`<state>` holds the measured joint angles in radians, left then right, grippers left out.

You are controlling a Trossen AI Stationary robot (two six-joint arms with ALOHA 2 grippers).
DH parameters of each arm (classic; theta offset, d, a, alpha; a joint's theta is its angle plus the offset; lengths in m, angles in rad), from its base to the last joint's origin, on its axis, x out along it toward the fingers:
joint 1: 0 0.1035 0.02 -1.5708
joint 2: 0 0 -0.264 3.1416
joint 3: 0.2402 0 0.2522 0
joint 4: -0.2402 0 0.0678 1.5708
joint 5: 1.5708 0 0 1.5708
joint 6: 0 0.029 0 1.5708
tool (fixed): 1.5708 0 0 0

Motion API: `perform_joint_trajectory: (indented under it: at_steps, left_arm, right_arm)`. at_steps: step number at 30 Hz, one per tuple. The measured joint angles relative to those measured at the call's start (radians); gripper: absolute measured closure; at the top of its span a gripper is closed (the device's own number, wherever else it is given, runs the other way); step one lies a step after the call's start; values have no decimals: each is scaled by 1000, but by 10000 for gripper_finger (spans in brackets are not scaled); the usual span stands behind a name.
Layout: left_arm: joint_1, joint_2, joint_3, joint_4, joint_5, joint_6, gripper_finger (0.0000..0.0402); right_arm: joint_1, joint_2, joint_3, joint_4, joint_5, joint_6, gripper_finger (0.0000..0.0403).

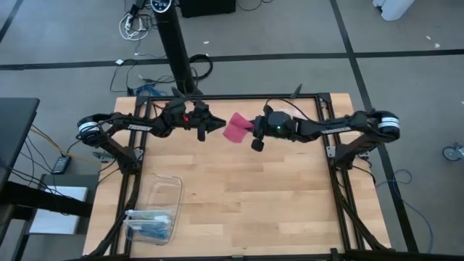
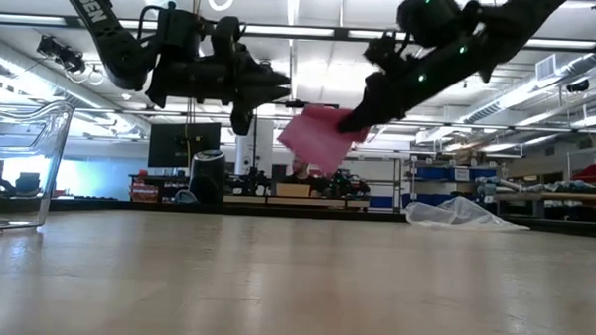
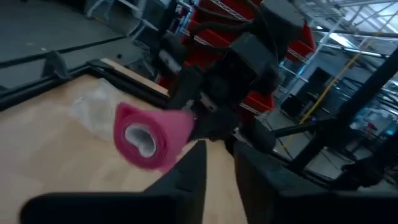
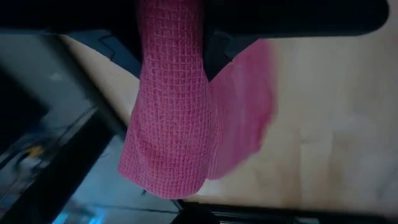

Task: Roll bandage
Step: Roll the pink bandage

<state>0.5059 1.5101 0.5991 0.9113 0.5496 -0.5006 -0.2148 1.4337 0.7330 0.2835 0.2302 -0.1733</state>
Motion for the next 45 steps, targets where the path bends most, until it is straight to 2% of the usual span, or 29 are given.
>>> perform_joint_trajectory:
  at_steps: [6,13,19,38,45]
  left_arm:
    - [-26,0,68,-113,-5,-2,263]
    - [-54,0,135,-142,-5,1,260]
    - [-55,0,166,-316,-29,48,259]
    - [-76,2,167,-299,-24,50,260]
    - [-89,2,167,-301,-13,58,276]
  right_arm:
    - [64,-63,0,-3,69,-144,308]
    - [102,-53,0,-9,125,-224,308]
    - [116,-52,-1,1,130,-240,308]
    - [145,-53,0,34,124,-250,308]
    - [147,-53,-2,49,99,-250,308]
